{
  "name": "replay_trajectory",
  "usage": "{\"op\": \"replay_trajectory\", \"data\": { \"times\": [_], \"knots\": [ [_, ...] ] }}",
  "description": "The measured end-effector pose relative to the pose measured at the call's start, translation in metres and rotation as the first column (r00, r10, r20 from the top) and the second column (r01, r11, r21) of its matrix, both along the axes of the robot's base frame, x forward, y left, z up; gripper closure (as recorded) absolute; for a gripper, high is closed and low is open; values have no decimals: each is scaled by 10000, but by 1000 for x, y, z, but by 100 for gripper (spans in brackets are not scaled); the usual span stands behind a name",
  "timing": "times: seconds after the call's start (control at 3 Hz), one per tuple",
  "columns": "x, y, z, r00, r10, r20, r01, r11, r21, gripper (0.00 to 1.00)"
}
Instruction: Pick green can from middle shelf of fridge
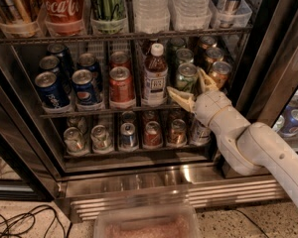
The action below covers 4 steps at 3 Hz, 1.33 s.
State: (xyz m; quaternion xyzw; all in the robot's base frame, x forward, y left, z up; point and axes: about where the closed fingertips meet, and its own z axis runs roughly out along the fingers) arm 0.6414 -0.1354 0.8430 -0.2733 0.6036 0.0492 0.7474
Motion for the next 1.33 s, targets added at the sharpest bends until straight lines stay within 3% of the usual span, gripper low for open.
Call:
{"op": "replay_trajectory", "data": {
  "times": [0.33, 1.0, 1.33],
  "knots": [
    [1, 1, 0, 10000, 22, 15, -22, 10000, 25, 47],
    [-2, 10, 13, 9998, 179, -114, -178, 9998, 84, 93],
    [-3, 16, 24, 9994, 301, -182, -300, 9995, 37, 100]
  ]
}}
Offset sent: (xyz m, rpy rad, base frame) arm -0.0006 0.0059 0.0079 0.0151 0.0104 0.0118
